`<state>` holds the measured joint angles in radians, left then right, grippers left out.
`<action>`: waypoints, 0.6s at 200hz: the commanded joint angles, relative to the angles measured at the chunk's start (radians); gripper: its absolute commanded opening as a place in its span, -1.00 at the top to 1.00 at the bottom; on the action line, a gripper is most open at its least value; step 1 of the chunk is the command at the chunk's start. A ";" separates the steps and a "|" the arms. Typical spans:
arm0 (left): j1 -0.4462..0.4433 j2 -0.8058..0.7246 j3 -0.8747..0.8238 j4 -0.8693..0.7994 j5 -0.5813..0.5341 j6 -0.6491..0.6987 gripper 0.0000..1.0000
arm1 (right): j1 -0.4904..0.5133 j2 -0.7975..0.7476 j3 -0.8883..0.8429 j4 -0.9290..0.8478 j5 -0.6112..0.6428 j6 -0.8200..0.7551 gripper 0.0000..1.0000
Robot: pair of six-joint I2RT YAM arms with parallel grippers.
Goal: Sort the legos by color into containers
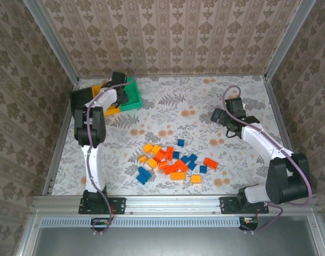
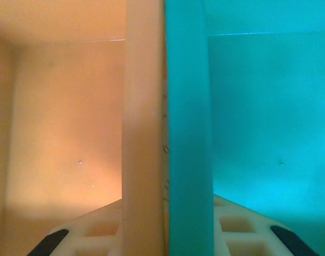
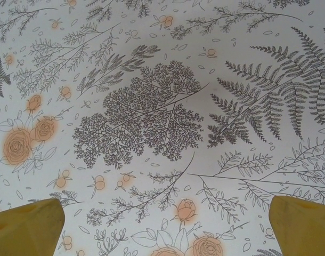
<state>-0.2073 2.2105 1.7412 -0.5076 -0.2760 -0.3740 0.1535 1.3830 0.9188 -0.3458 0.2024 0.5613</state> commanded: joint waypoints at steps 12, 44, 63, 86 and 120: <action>-0.090 -0.103 -0.076 -0.032 0.009 -0.047 1.00 | 0.006 0.046 0.031 -0.037 0.032 0.036 -1.00; -0.213 -0.157 -0.125 -0.062 -0.007 -0.146 1.00 | 0.005 0.053 0.022 -0.032 0.028 0.052 -1.00; -0.301 -0.177 -0.145 -0.069 -0.012 -0.215 1.00 | 0.006 0.053 0.013 -0.033 0.035 0.059 -1.00; -0.395 -0.161 -0.118 -0.104 -0.033 -0.286 1.00 | 0.006 0.051 0.003 -0.035 0.037 0.063 -1.00; -0.522 -0.103 -0.012 -0.171 -0.075 -0.359 1.00 | 0.006 0.038 -0.014 -0.037 0.046 0.068 -1.00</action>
<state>-0.6743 2.0926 1.6283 -0.6109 -0.3023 -0.6273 0.1535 1.4307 0.9230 -0.3485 0.2134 0.6098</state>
